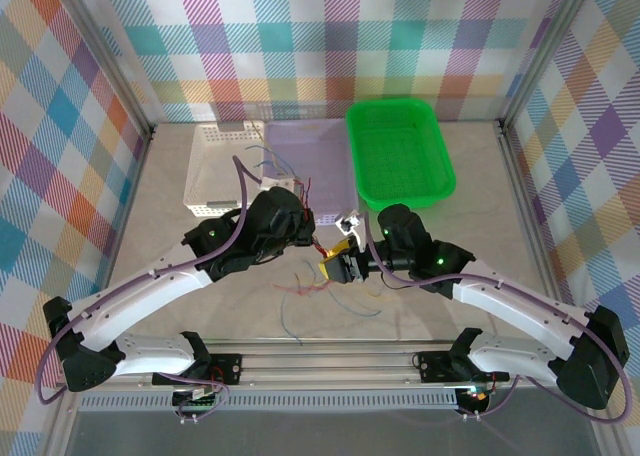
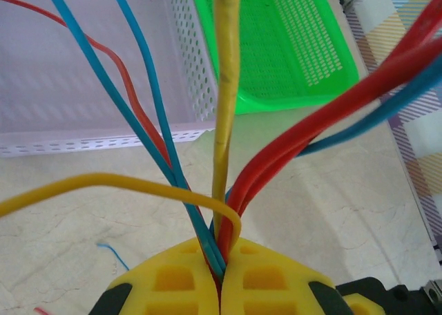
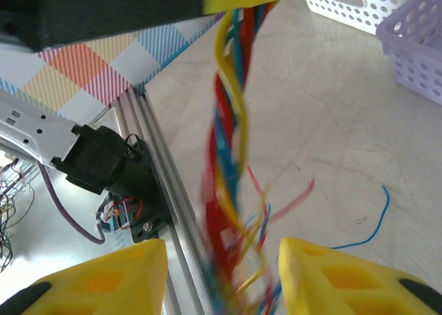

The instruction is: Untangle the cables

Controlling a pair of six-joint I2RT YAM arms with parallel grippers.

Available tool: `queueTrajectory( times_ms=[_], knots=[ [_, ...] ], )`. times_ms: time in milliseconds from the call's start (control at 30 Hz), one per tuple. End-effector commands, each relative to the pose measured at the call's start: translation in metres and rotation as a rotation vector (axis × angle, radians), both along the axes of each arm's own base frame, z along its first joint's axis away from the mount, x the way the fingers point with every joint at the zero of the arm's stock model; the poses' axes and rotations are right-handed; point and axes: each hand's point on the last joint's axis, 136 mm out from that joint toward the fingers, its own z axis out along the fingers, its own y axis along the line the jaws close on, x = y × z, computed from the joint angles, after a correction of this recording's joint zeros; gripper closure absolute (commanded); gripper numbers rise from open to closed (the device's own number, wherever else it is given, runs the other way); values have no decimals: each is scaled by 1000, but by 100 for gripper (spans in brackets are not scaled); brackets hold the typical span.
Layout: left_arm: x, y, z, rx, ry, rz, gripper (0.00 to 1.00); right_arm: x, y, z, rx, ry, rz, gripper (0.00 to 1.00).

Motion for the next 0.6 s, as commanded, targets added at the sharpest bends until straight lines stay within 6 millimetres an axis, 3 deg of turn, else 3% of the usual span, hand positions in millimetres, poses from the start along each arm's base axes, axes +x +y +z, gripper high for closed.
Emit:
queueTrajectory(
  times_ms=[0,133,267,400,567],
  knots=[
    [-1,-7,25,-79,-36,-33,100,7,0,3,11,-28,-28,55],
    [-3,-4,28,-61,-39,-35,100,14,-9,4,-5,-68,-89,54],
    [-2,0,29,-30,-43,-31,100,12,-13,11,18,-98,-98,79],
    [0,-5,27,-23,-34,-38,100,5,-5,10,26,-70,-37,98],
    [3,-6,24,3,-25,-29,100,5,-4,11,27,-61,-36,100]
  ],
)
